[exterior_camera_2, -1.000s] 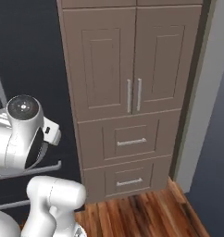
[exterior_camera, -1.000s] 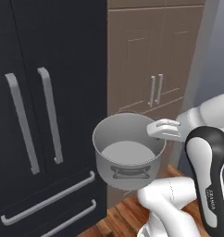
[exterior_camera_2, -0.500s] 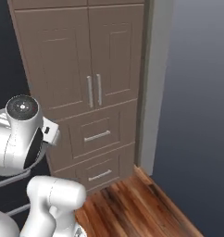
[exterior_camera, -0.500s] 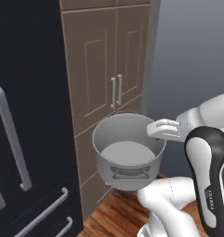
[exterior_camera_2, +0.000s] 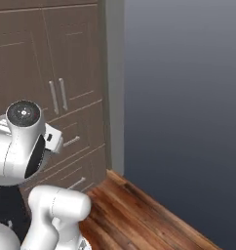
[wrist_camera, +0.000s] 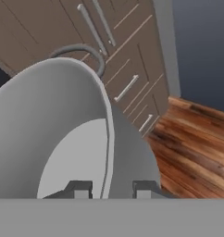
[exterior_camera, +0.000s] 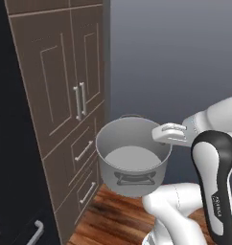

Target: Move the pot and pan from the stove into the sink.

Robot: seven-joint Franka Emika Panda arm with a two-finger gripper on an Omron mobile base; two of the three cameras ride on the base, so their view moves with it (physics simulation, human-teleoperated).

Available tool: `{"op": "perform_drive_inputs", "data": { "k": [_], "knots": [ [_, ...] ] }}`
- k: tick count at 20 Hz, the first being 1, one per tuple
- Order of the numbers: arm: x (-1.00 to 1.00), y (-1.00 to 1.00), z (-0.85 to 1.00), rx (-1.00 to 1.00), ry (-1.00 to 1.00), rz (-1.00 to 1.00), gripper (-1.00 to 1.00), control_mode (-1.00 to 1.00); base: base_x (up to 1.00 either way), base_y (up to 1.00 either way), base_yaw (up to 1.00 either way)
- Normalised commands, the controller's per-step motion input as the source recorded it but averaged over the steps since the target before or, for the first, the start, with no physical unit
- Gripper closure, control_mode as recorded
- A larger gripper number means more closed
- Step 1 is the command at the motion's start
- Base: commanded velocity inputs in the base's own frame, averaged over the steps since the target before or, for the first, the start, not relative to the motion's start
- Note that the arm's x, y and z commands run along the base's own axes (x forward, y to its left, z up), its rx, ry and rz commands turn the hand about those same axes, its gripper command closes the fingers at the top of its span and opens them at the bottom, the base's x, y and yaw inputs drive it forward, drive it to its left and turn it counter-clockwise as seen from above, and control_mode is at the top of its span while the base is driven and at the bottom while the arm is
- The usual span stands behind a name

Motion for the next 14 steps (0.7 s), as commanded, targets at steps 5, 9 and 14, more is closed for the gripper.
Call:
{"op": "perform_drive_inputs", "data": {
  "k": [5, 9, 14],
  "knots": [
    [0.0, 0.0, 0.0, 0.0, 0.0, 0.0, 1.0, 1.0, 0.0, -0.24, -0.47],
    [0.0, 0.0, 0.0, 0.0, 0.0, 0.0, 1.0, 1.0, 0.0, -0.25, -0.47],
    [0.0, 0.0, 0.0, 0.0, 0.0, 0.0, 1.0, 1.0, 0.0, -0.28, -0.45]
  ]
}}
